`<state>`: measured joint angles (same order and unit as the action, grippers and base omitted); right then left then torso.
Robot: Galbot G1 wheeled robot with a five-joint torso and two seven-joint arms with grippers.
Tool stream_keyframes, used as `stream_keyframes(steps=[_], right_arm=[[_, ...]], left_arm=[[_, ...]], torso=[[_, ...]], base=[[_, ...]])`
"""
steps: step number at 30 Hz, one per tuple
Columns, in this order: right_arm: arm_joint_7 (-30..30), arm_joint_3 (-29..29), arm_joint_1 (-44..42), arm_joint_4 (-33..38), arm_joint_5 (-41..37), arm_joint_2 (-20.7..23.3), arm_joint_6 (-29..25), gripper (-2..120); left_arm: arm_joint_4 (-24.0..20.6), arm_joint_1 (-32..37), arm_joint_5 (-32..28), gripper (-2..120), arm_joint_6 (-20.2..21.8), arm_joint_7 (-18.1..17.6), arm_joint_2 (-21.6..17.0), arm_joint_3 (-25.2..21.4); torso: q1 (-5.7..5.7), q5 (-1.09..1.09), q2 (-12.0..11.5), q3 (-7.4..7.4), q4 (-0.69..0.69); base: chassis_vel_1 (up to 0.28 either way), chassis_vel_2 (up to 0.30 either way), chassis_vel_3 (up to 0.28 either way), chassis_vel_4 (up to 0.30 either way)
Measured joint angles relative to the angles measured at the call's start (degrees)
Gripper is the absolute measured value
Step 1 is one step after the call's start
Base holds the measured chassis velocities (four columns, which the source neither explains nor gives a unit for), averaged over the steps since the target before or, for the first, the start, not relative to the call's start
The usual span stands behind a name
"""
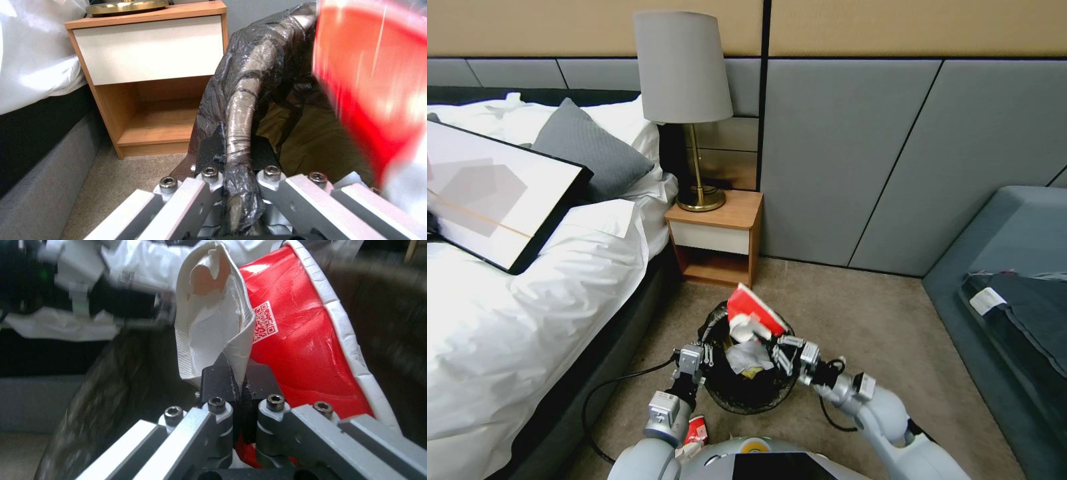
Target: Pick up the trash bin, then pick up the garbage from the floor and place it into the trash bin.
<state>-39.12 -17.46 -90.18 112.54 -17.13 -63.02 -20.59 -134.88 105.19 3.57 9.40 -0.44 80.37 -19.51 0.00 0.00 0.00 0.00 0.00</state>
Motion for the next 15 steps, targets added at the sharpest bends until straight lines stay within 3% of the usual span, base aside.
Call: stream_keyframes(steps=[15], right_arm=[[0.14, -0.49, 0.22, -5.98, 0.69, -2.93, -1.83, 0]], left_arm=[[-0.55, 0.28, -0.13, 1, 0.1, 0.17, 0.06, 0.11]], torso=[[0.0, 0.0, 0.0, 0.0, 0.0]], base=[[0.0, 0.0, 0.0, 0.0]])
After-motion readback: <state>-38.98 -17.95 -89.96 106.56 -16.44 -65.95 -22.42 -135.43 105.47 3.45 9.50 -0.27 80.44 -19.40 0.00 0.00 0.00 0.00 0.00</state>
